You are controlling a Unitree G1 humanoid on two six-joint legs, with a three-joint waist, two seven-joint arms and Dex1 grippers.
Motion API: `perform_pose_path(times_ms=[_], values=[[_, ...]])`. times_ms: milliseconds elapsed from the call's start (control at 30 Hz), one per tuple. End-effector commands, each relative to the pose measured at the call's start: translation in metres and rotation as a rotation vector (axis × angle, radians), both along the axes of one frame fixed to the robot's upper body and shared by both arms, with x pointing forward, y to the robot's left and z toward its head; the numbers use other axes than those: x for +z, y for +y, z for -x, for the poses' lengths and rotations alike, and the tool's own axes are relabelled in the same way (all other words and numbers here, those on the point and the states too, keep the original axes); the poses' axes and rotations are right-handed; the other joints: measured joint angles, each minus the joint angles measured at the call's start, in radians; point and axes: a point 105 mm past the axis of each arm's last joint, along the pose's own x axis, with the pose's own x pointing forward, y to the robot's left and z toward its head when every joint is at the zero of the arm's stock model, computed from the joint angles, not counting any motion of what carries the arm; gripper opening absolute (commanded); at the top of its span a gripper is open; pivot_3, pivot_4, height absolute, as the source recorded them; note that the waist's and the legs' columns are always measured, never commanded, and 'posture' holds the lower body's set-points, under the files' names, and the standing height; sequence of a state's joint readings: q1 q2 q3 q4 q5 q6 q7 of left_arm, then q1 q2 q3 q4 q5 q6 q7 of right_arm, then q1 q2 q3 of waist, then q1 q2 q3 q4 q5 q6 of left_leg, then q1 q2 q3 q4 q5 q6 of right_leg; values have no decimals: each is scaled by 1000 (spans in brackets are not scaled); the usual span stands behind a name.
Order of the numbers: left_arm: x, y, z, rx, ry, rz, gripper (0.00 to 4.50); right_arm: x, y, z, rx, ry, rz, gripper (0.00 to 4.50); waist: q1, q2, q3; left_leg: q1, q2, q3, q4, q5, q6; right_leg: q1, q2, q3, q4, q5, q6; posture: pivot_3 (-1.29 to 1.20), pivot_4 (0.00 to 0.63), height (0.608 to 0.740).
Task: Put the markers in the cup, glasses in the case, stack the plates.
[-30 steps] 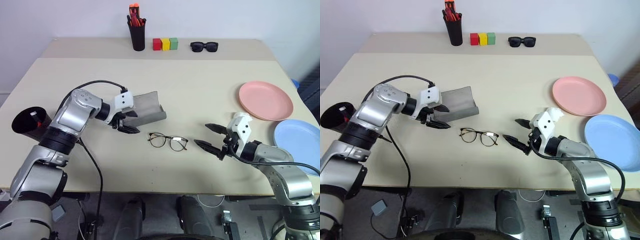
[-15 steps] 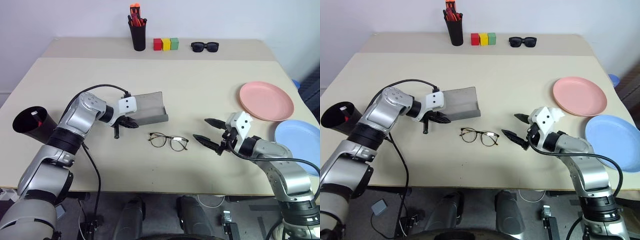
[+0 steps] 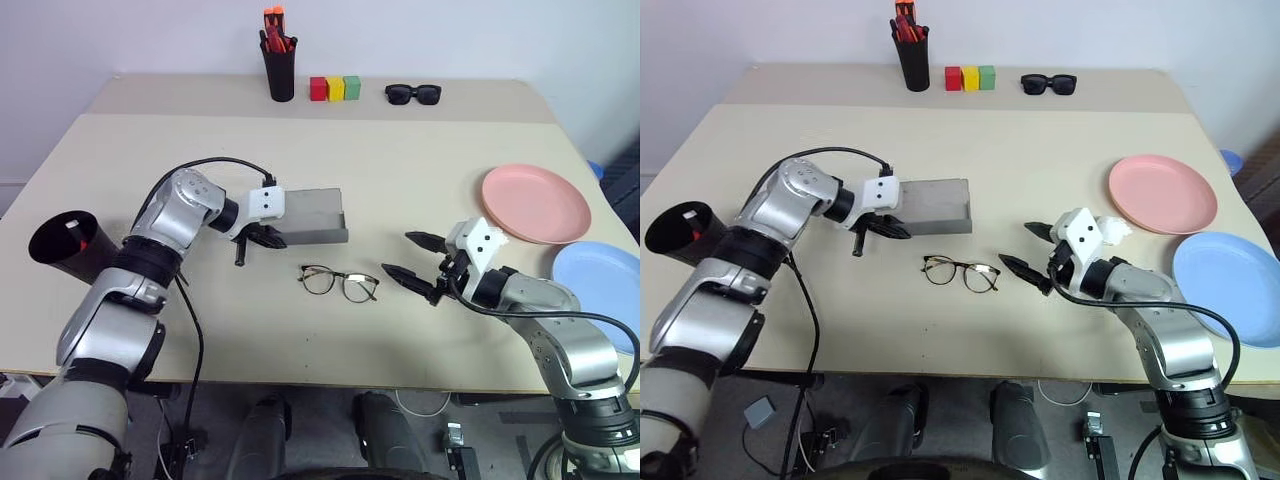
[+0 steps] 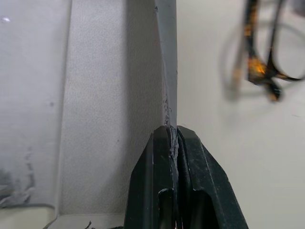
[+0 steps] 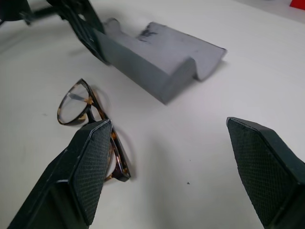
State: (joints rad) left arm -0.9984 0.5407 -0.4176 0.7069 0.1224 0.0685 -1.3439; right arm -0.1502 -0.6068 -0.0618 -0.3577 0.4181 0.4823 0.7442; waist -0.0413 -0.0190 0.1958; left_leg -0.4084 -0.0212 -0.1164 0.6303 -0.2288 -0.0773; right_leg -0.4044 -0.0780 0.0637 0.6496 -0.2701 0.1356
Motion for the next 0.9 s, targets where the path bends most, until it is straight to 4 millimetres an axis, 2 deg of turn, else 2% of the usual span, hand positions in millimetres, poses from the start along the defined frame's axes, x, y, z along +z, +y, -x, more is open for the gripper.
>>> perform_pose_path(times_ms=[33, 267, 367, 500, 667, 833, 900], values=[[9, -9, 0, -77, -60, -19, 29, 13, 3, 10, 33, -26, -8, 3922, 0, 0, 0, 0, 0, 0, 0, 0, 0, 0, 0, 0, 0, 0, 0, 0, 150, 740], [2, -18, 5, -127, -60, -16, 29, 10, 5, 21, 75, 8, 12, 3922, 0, 0, 0, 0, 0, 0, 1, 0, 0, 0, 0, 0, 0, 0, 0, 0, 150, 740], [1, -17, 4, -123, -75, -19, 875, 10, 8, 21, 90, 11, 13, 3922, 0, 0, 0, 0, 0, 0, 1, 0, 0, 0, 0, 0, 0, 0, 0, 0, 150, 740], [6, -20, 2, -105, -101, 14, 2890, 8, 17, 22, 135, 29, 18, 3922, -1, 0, 0, 0, 0, 0, 1, 0, 0, 0, 0, 0, 1, 0, 0, 0, 150, 740], [33, -19, 2, -68, -176, 92, 2890, 4, 33, 21, 220, 48, 39, 3922, -3, 0, 0, 0, 0, 0, 0, 0, 0, 0, 0, 0, 1, 0, 0, 0, 150, 740], [50, -18, 15, -49, -222, 174, 2890, -1, 44, 14, 280, 41, 87, 3922, -3, 0, 0, 0, 0, 0, 1, 0, 0, 0, 0, 0, 1, 0, 0, 0, 150, 740], [50, -11, 36, -64, -179, 230, 2890, -6, 49, 8, 309, 51, 115, 3922, -8, 0, 0, 0, 0, 0, 0, 0, 0, 0, 0, 0, 1, 0, 0, 0, 150, 740]])
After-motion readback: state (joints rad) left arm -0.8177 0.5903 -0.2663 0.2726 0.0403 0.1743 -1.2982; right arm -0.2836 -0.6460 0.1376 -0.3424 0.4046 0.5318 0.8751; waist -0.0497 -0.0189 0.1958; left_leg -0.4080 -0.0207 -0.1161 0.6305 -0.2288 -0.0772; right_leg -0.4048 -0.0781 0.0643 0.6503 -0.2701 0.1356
